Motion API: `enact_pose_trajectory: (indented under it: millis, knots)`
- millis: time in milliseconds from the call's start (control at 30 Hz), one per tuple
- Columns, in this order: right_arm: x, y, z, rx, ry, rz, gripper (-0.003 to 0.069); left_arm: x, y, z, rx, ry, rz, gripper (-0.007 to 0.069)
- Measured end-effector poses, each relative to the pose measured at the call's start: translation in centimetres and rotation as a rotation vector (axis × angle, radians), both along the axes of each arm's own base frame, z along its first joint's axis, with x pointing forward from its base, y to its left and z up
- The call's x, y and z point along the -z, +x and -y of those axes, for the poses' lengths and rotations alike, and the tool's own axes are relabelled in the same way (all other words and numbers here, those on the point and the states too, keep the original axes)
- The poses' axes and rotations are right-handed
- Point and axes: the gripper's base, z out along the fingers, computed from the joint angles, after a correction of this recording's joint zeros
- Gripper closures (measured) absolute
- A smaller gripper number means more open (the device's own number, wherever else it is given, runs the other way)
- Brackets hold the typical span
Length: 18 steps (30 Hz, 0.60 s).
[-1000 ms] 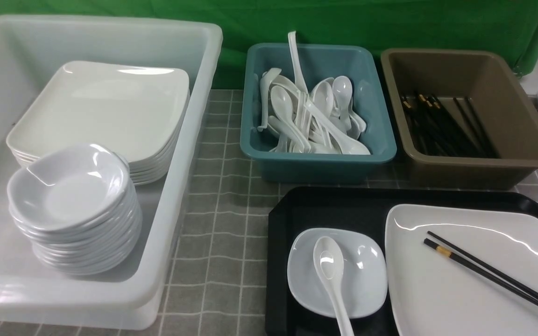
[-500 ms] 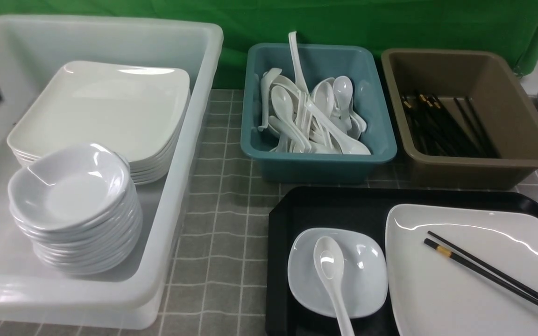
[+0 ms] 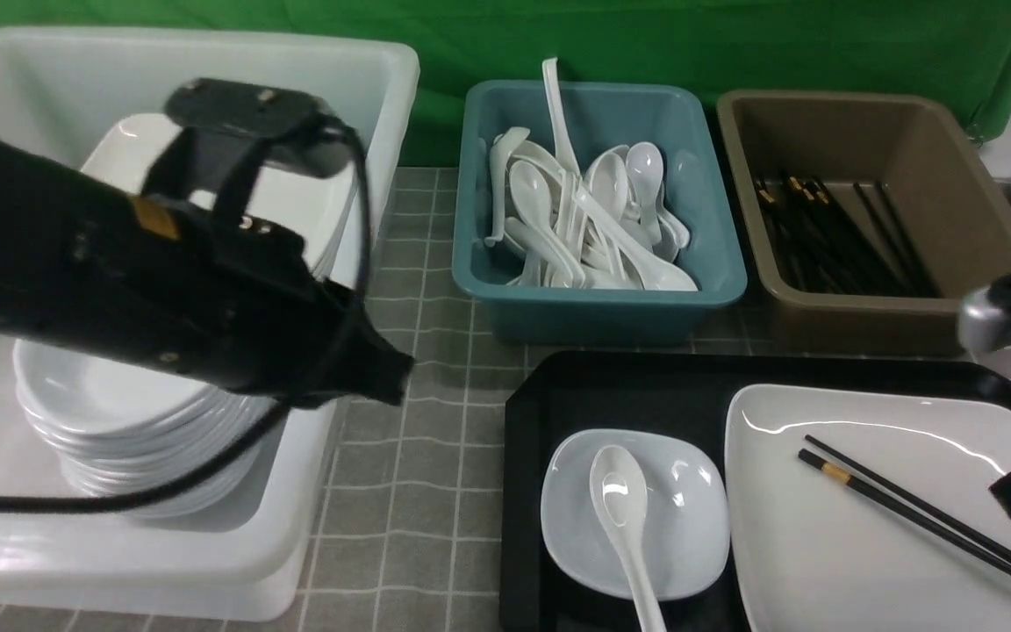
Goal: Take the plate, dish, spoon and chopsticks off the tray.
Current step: Use the right arm to grab a pair of chopsticks from the plate
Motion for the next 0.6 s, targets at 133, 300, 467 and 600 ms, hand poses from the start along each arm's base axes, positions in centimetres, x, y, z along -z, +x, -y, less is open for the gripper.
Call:
enact_pose_trajectory:
  millis: [133, 300, 467, 600]
  knots:
    - [3.2, 2.5, -0.5, -0.022, 0.010, -0.018, 0.0509, 1.3, -1.0, 4.0, 0.099, 0.032, -0.083, 0.0624]
    - [6.3, 4.2, -0.9, -0.028, 0.014, -0.053, 0.0222, 3.5, -0.6, 7.3, 0.158, 0.083, -0.154, 0.0624]
    - [8.2, 4.8, -1.0, -0.028, 0.010, -0.090, 0.0095, 5.3, 1.1, 8.8, 0.163, 0.124, -0.148, 0.0624]
    - [8.9, 5.2, -1.0, -0.026, 0.011, -0.099, 0.0111, 5.9, 2.4, 9.8, 0.150, 0.089, -0.063, 0.0624]
